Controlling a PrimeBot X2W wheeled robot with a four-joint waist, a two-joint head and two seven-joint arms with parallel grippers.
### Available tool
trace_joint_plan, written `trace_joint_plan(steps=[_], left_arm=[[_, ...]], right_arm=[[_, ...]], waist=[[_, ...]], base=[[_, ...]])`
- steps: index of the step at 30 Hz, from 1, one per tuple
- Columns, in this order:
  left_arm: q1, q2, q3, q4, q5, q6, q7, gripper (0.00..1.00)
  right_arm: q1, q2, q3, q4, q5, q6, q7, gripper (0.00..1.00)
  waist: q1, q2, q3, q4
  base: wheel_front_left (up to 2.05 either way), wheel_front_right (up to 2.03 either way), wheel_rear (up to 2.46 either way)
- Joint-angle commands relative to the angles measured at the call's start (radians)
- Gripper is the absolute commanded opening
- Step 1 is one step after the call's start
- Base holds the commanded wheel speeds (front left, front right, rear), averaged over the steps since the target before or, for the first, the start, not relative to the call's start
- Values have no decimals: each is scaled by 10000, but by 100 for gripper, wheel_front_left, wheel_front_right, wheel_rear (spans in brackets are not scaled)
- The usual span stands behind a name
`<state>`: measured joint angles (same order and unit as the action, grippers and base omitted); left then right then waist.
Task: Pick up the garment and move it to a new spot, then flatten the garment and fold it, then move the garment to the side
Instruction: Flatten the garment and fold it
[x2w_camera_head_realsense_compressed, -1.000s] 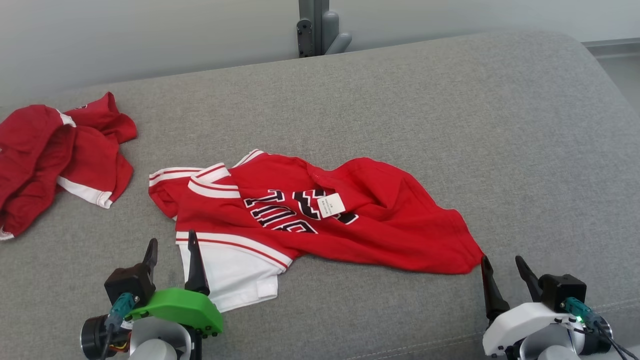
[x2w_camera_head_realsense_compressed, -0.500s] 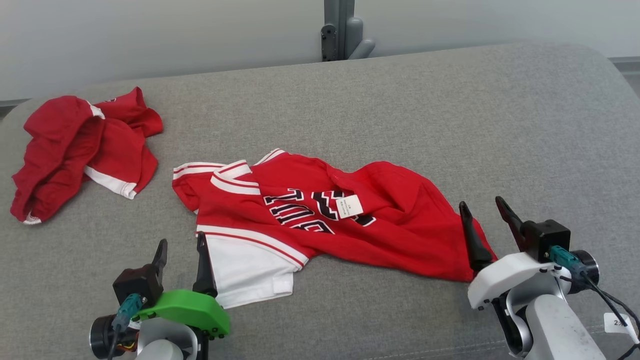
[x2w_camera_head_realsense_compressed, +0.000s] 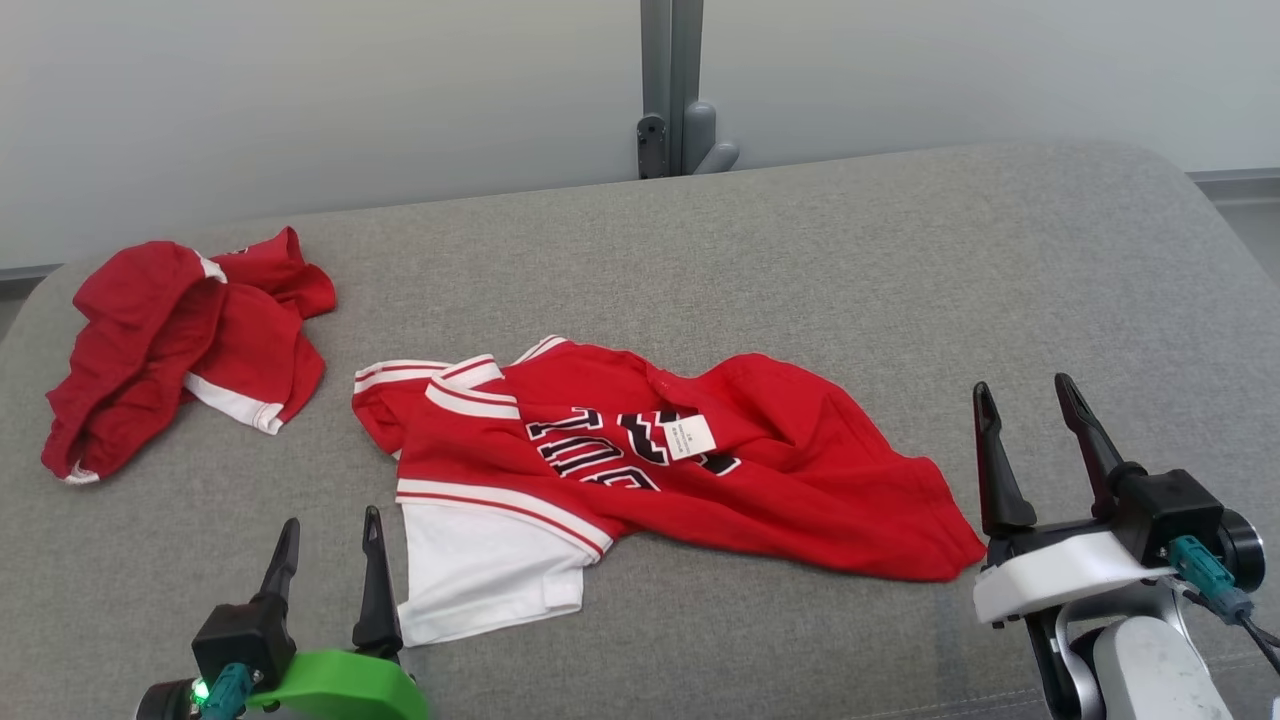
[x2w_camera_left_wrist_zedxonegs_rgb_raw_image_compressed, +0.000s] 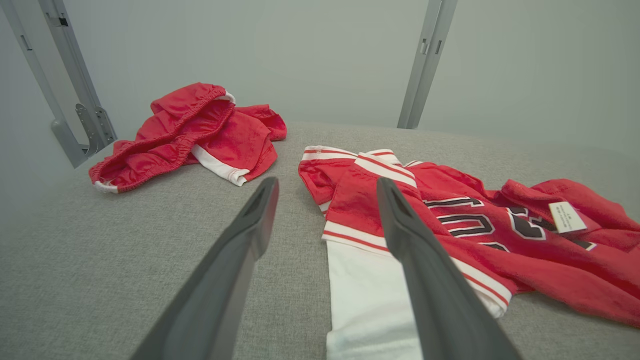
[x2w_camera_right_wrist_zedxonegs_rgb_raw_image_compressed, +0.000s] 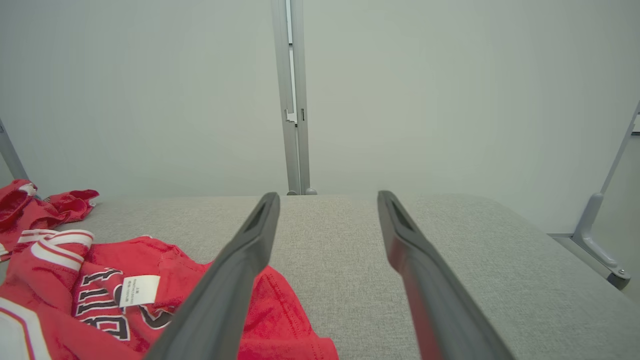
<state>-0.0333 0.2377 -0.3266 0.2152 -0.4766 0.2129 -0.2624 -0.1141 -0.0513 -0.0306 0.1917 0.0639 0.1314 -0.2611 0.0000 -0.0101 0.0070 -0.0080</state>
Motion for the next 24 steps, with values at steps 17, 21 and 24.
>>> trace_joint_plan(steps=[17, 21, 24], left_arm=[[1256, -1237, 1937, -931, 1897, -1060, -35, 100], [1271, -1421, 2110, -883, 2101, -1280, -35, 100], [1268, -1505, 2220, -810, 2234, -1424, -35, 100]], right_arm=[[1248, 2, 248, -1099, 662, -14, -43, 100], [1172, 2, 308, -893, 677, -14, -44, 100], [1141, 1, 356, -793, 707, -14, -44, 100]], waist=[[0, 101, -226, -297], [0, 101, -233, -204], [0, 101, -241, -150]], base=[[0, 0, 0], [0, 0, 0], [0, 0, 0]])
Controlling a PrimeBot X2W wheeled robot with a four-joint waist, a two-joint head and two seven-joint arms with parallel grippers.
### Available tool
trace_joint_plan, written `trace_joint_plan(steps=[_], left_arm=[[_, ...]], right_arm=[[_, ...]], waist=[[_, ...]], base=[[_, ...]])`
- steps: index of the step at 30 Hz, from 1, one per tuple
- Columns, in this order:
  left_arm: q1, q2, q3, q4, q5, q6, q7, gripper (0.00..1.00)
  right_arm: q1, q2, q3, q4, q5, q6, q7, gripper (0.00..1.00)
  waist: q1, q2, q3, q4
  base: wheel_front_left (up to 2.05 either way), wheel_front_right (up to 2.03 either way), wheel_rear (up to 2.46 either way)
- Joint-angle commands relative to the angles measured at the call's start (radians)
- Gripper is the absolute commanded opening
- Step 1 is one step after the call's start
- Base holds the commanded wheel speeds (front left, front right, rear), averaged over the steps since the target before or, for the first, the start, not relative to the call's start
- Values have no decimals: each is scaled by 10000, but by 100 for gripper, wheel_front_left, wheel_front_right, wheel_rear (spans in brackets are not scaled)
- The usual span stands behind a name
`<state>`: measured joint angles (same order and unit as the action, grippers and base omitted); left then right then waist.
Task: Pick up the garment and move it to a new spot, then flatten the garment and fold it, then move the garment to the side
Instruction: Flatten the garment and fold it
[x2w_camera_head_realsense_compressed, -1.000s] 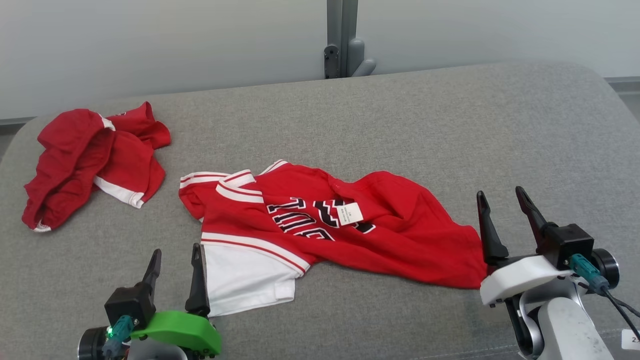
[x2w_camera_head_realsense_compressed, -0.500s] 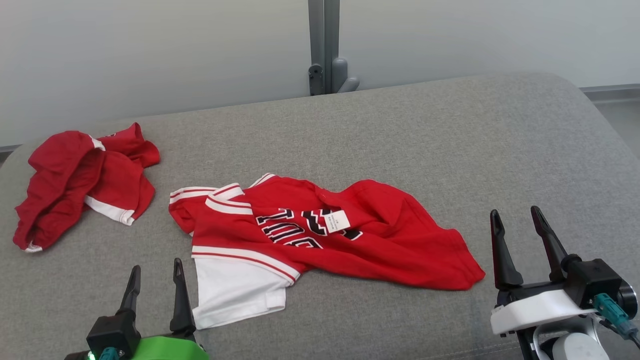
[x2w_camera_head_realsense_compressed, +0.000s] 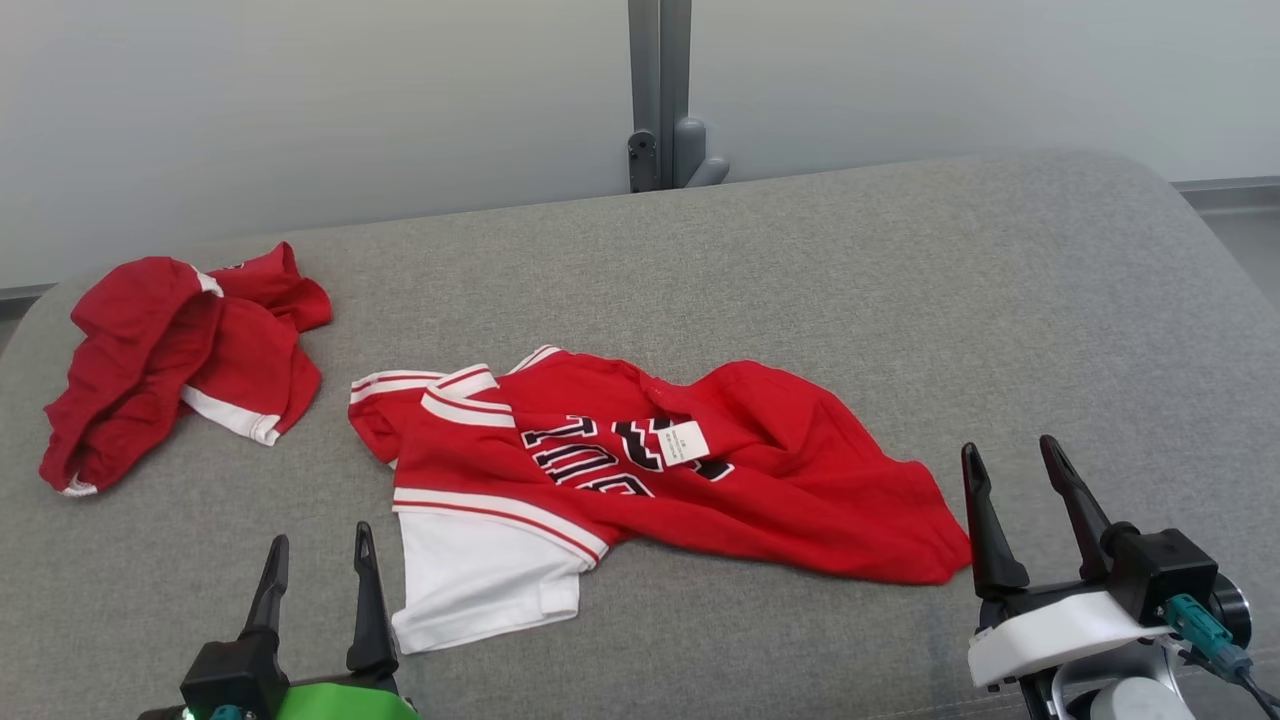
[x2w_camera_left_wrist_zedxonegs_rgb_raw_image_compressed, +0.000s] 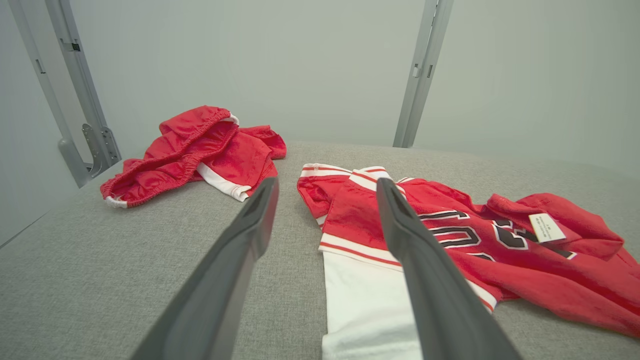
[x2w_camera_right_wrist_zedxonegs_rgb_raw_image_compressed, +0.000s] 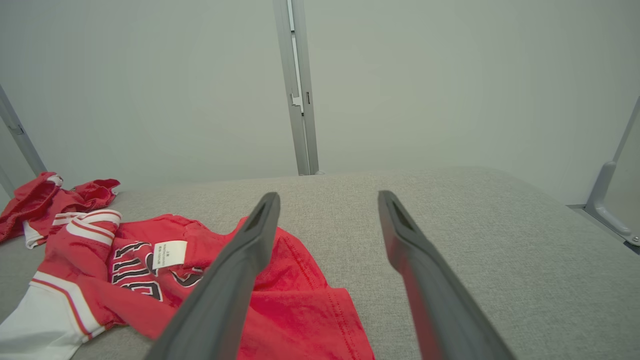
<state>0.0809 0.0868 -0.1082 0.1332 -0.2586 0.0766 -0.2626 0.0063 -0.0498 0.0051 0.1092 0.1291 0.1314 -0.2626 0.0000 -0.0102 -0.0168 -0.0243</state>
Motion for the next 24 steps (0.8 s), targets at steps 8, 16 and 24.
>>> trace_joint_plan(steps=[8, 16, 24], left_arm=[[326, -162, -37, 975, -113, -496, 59, 100], [-175, -199, -255, 2885, -819, -1085, 871, 100], [-1079, -282, -134, 4736, -1648, -1388, 685, 100]], right_arm=[[-85, -14, 51, 171, 27, -14, -29, 100], [-129, -14, 162, 349, -12, -14, -29, 100], [-261, -16, 275, 468, -89, -14, -29, 100]], waist=[[0, 102, 32, 56], [0, 102, 156, -43], [0, 102, 373, -436]], base=[[0, 0, 0], [0, 0, 0], [0, 0, 0]])
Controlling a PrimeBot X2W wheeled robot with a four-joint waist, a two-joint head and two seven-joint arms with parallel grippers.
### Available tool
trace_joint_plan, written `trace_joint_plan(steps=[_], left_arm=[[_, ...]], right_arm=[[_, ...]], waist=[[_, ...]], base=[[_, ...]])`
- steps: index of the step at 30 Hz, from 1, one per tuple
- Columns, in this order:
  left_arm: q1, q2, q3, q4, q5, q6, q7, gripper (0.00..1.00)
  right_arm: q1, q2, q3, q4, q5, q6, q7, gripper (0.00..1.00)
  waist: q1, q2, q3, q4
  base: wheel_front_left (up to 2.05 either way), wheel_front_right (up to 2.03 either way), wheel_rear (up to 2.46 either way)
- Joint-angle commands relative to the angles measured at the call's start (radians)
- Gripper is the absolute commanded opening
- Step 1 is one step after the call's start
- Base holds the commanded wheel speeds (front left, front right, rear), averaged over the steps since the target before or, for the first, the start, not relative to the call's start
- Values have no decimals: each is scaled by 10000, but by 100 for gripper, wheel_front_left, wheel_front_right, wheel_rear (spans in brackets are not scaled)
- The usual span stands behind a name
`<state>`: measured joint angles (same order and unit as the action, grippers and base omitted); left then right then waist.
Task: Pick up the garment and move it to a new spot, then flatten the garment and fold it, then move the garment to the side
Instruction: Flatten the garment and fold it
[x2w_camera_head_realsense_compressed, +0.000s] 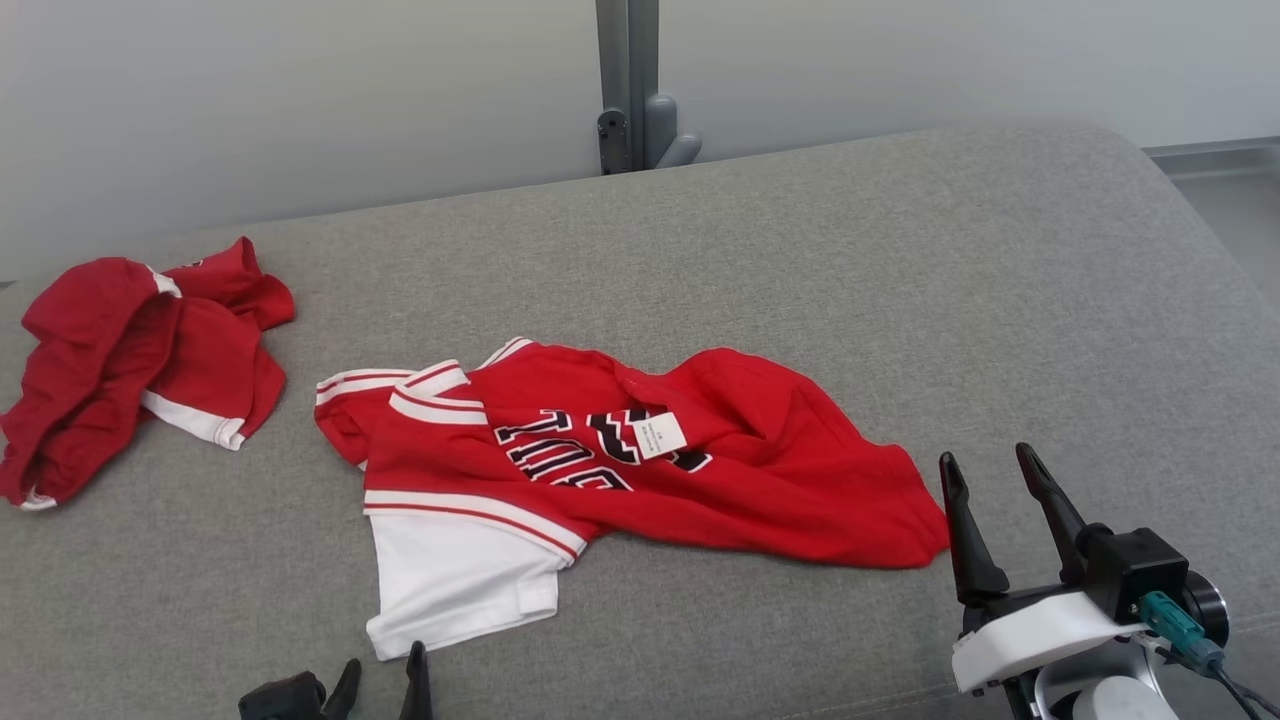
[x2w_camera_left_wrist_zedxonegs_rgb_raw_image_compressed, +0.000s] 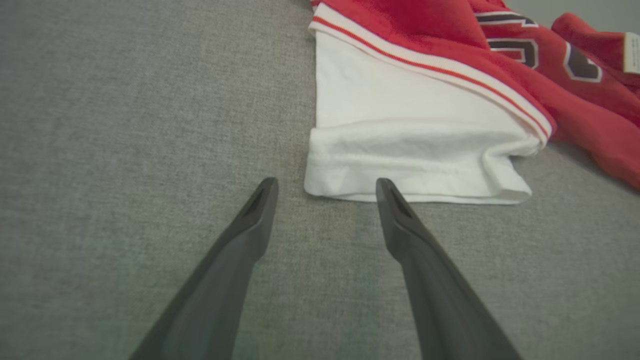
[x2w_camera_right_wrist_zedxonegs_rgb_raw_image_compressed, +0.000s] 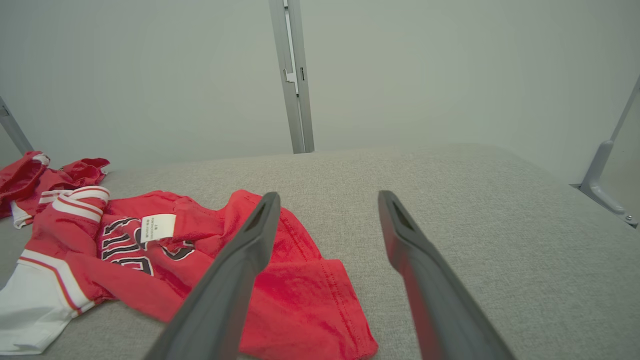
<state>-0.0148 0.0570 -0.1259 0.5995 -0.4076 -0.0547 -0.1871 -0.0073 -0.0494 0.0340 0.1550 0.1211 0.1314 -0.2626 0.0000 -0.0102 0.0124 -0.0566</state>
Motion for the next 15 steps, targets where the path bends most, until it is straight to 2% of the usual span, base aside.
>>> trace_joint_plan(steps=[1, 12, 13, 14, 15], left_arm=[[-217, 6, 75, 248, -262, -117, -87, 100], [-723, -64, 40, 1249, -1615, -553, -406, 100], [-758, -66, -23, 1307, -1693, -582, -426, 90], [-799, -68, -104, 1354, -1751, -613, -442, 75], [-836, -70, -184, 1369, -1800, -645, -451, 65]], right_arm=[[-132, -19, -26, 19, -30, -14, -29, 100], [-68, -17, -187, 123, -81, -14, -30, 100], [-54, -17, -204, 172, -65, -14, -30, 100], [-47, -17, -219, 228, -39, -14, -30, 100], [-45, -17, -242, 299, -16, -14, -30, 100]], waist=[[0, 102, 104, -159], [0, 102, 235, -314], [0, 102, 247, -305], [0, 102, 259, -294], [0, 102, 275, -282]], base=[[0, 0, 0], [0, 0, 0], [0, 0, 0], [0, 0, 0], [0, 0, 0]])
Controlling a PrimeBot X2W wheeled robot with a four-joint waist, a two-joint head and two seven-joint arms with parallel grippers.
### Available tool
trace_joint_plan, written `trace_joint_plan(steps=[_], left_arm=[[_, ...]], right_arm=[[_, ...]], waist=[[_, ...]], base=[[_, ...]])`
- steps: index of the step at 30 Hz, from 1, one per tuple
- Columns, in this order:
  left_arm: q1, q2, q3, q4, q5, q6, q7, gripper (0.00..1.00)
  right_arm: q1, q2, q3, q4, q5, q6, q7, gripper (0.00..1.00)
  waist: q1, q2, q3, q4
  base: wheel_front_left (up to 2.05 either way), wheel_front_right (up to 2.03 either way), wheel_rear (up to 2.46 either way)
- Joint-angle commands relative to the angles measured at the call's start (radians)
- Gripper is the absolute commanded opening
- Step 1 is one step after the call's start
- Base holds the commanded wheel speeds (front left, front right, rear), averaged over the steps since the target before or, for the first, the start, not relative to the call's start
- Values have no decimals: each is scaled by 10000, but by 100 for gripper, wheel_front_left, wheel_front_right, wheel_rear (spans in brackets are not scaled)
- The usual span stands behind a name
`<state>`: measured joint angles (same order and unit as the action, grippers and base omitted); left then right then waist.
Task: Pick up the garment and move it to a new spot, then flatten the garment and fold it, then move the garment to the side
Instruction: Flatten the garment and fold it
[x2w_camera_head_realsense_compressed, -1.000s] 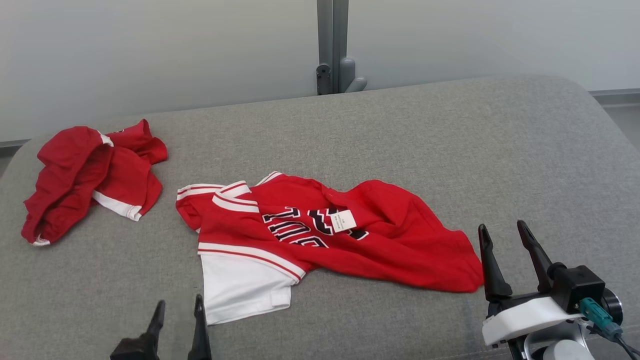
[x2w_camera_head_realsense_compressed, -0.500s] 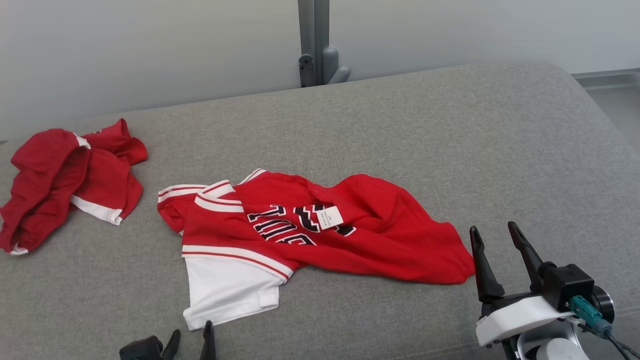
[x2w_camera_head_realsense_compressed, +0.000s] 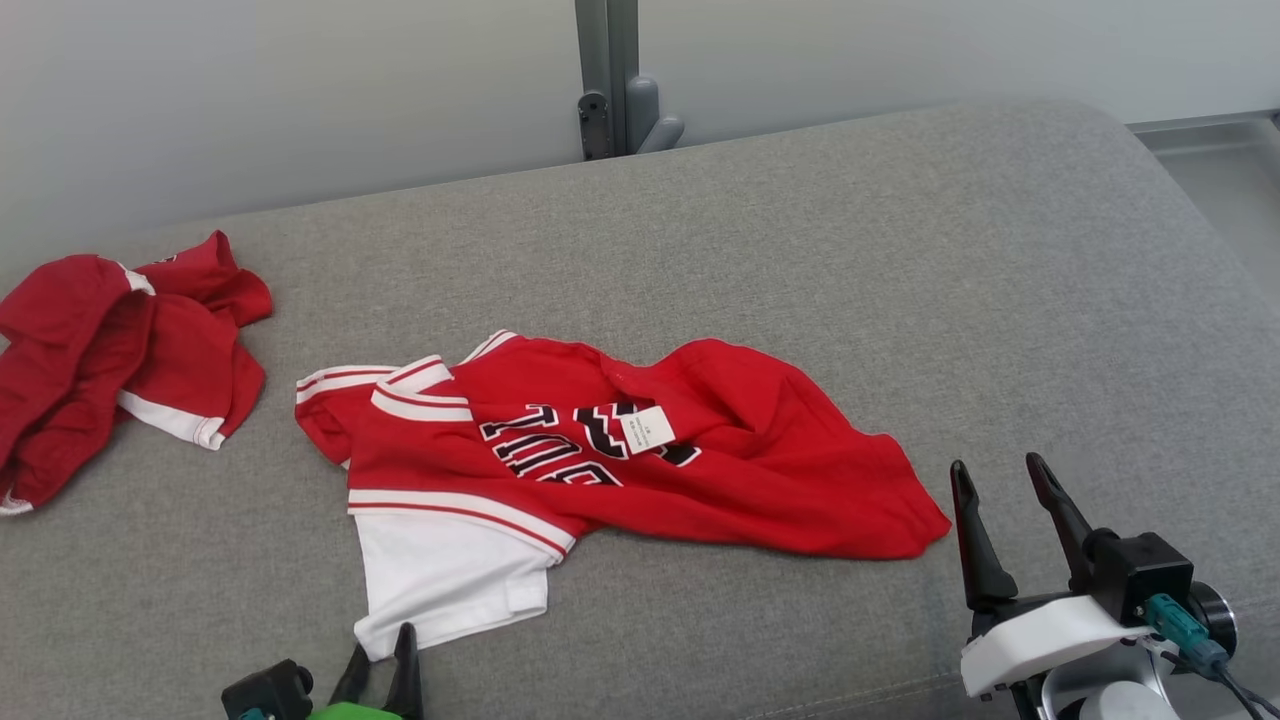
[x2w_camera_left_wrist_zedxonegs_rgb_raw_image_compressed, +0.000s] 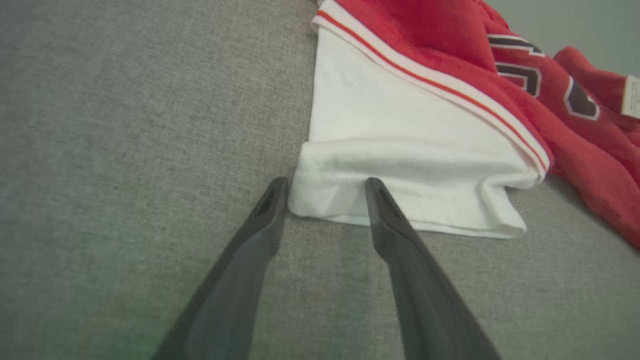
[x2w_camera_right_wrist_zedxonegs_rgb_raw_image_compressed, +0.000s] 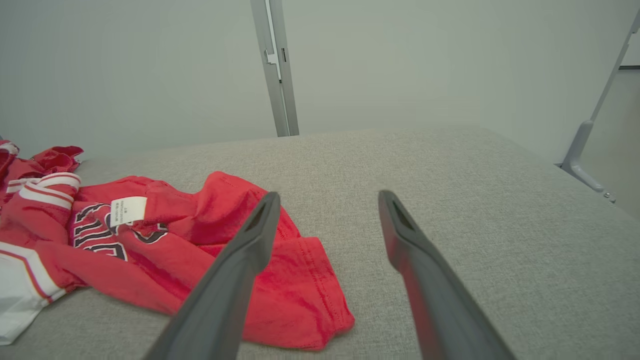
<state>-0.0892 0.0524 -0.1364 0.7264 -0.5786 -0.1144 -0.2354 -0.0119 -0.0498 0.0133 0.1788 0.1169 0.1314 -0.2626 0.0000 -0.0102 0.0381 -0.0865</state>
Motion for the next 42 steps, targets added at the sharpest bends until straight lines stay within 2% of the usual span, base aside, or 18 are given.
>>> trace_joint_plan(steps=[1, 2, 3, 6, 10, 17, 27, 29, 31, 33, 34, 35, 39, 42], left_arm=[[-126, -25, -136, 139, -176, -74, 11, 56], [-189, -27, -198, 174, -238, -78, -15, 47], [-249, -26, -258, 212, -263, -98, -47, 42], [-403, -27, -481, 311, -350, -132, -112, 0], [-575, -6, -650, 76, -462, -162, -236, 0], [-328, 40, -393, -858, -344, -156, -305, 0], [234, 34, -180, -1948, 6, -92, -304, 0], [269, 25, -210, -2053, 22, -73, -305, 0], [284, 21, -226, -2110, 30, -54, -305, 0], [295, 19, -229, -2166, 40, -39, -305, 0], [298, 17, -238, -2202, 44, -36, -306, 0], [303, 16, -243, -2250, 54, -35, -306, 0], [305, 9, -251, -2592, 61, -47, -306, 0], [278, 2, -223, -3049, -181, -84, -306, 0]], right_arm=[[1, -15, -71, 158, 56, -14, -30, 100], [4, -16, -114, 284, 45, -14, -30, 100], [5, -13, -161, 423, 16, -14, -30, 100], [17, -13, -310, 968, 132, -14, -30, 100], [-176, -15, -603, 1908, 233, -14, -30, 100], [-808, -13, -919, 3463, 771, -14, -30, 100], [-2089, -16, -568, 6068, 1456, -14, -28, 100], [-2384, -1, -195, 6786, 1736, -8, 46, 78], [-2565, 27, 35, 7180, 1952, -6, 66, 49], [-2712, 39, 303, 7495, 2255, -6, 110, 28], [-2762, 39, 463, 7619, 2409, -6, 165, 9], [-2801, 39, 618, 7712, 2604, -6, 213, 0], [-2972, 47, 953, 7568, 3243, -6, 115, 0], [-2994, 9, 982, 6889, 3767, -6, 15, 0]], waist=[[0, 102, 32, 28], [0, 102, 44, 44], [0, 102, 55, 62], [0, 102, 87, 109], [0, 102, 175, 232], [0, 102, 299, 539], [0, 102, 435, 1106], [0, 102, 443, 1175], [0, 102, 450, 1206], [0, 102, 453, 1222], [0, 102, 454, 1222], [0, 102, 452, 1218], [0, 102, 427, 1151], [0, 102, 383, 1050]], base=[[0, 0, 0], [0, 0, 0], [0, 0, 0], [0, 0, 0], [0, 0, 0], [0, 0, 0], [0, 0, 0], [0, 0, 0], [0, 0, 0], [0, 0, 0], [0, 0, 0], [0, 0, 0], [0, 0, 0], [0, 0, 0]])
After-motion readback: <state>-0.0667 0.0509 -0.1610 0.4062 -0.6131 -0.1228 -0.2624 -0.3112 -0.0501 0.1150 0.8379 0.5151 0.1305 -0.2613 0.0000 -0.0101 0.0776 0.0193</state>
